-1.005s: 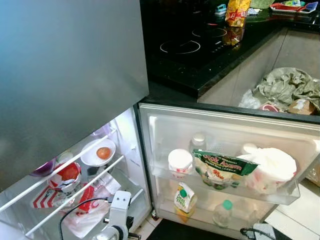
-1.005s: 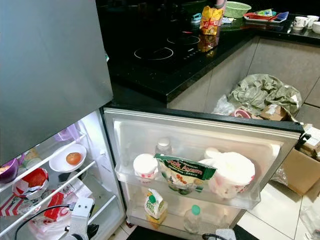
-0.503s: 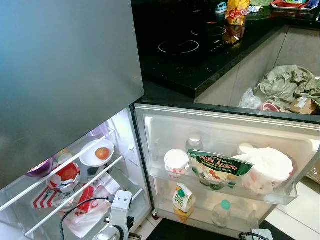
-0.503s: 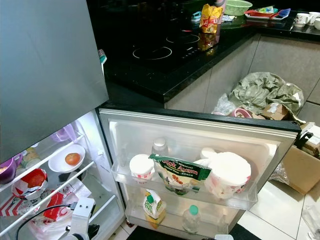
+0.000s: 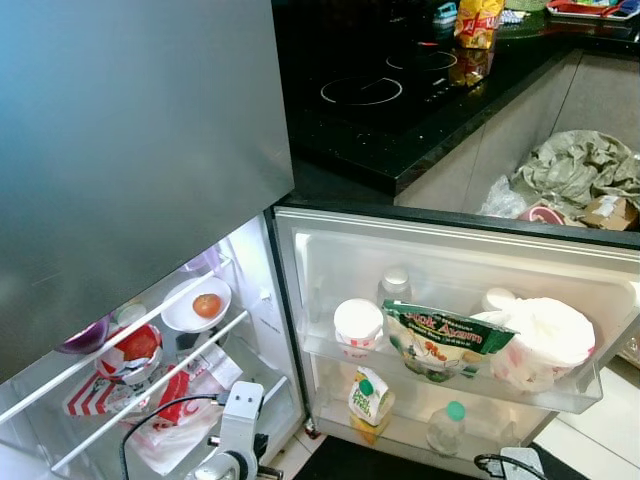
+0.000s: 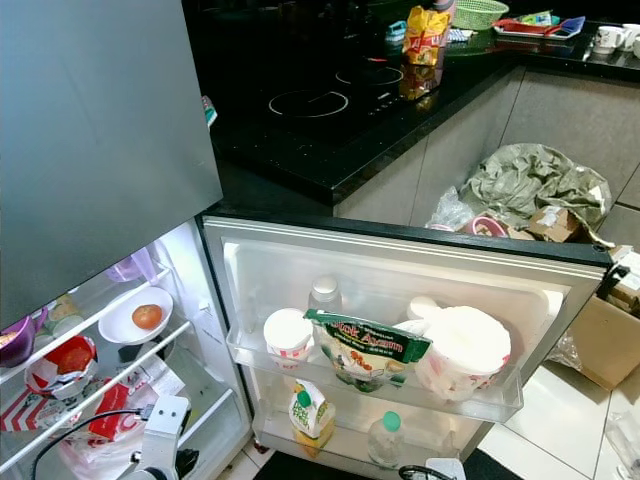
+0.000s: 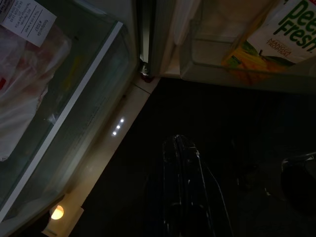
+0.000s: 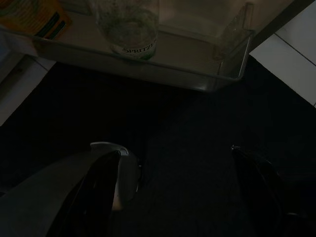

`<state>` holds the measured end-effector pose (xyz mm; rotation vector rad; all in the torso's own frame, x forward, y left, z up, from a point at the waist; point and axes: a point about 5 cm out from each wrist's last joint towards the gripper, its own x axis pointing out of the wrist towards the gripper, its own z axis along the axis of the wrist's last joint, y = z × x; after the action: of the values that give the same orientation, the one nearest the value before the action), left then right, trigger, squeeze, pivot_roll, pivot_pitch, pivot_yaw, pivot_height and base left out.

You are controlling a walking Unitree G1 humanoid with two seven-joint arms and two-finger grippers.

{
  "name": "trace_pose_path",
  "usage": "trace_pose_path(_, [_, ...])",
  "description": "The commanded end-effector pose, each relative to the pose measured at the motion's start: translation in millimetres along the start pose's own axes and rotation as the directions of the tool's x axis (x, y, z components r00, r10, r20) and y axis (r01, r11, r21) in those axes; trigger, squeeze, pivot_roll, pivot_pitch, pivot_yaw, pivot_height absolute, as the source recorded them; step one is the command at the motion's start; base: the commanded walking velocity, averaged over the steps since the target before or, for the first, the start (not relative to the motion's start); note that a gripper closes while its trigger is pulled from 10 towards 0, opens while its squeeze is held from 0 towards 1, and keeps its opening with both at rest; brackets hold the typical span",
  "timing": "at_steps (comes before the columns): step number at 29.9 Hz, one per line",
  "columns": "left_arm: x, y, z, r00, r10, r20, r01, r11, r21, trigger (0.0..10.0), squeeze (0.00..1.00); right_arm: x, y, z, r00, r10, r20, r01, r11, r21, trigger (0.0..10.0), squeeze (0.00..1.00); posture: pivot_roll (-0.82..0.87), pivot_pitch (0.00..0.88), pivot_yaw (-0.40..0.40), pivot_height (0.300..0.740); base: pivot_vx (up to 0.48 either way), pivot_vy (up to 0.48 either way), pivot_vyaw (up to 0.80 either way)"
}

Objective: Restocking fridge

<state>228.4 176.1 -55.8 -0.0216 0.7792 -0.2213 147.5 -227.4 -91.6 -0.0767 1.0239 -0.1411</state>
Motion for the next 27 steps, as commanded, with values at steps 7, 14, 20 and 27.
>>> trace_pose_path(7, [0.6, -2.8, -3.7, 1.0, -0.004, -0.025, 0.004, 1.0, -0.009, 10.0, 0.0, 0.2, 0.7, -0.8, 1.0, -0.002, -0.009, 0.002, 1.0, 0.014, 10.0, 0.0, -0.17, 0.047, 0.056, 0.74, 0.0, 0.0, 0.0])
trace_pose_path(14, [1.0, -2.9, -2.0, 1.0, -0.004, -0.02, 0.004, 1.0, -0.011, 10.0, 0.0, 0.2, 0.9, -0.2, 1.0, -0.003, -0.006, 0.003, 1.0, 0.016, 10.0, 0.0, -0.17, 0.046, 0.056, 0.74, -0.223, 0.0, 0.0])
trace_pose_path(20, [1.5, -4.1, -1.0, 1.0, -0.01, -0.018, 0.01, 1.0, -0.013, 10.0, 0.0, -0.5, -1.3, -3.1, 1.0, -0.006, -0.008, 0.006, 1.0, 0.017, 10.0, 0.0, -0.17, 0.048, 0.06, 0.74, -0.286, 0.0, 0.0])
trace_pose_path(27, [2.3, -5.7, 0.1, 1.0, -0.014, -0.014, 0.013, 1.0, -0.013, 10.0, 0.0, -2.0, -6.3, -7.8, 1.0, -0.009, -0.014, 0.009, 1.0, 0.015, 10.0, 0.0, -0.17, 0.051, 0.057, 0.74, -0.289, 0.0, 0.0])
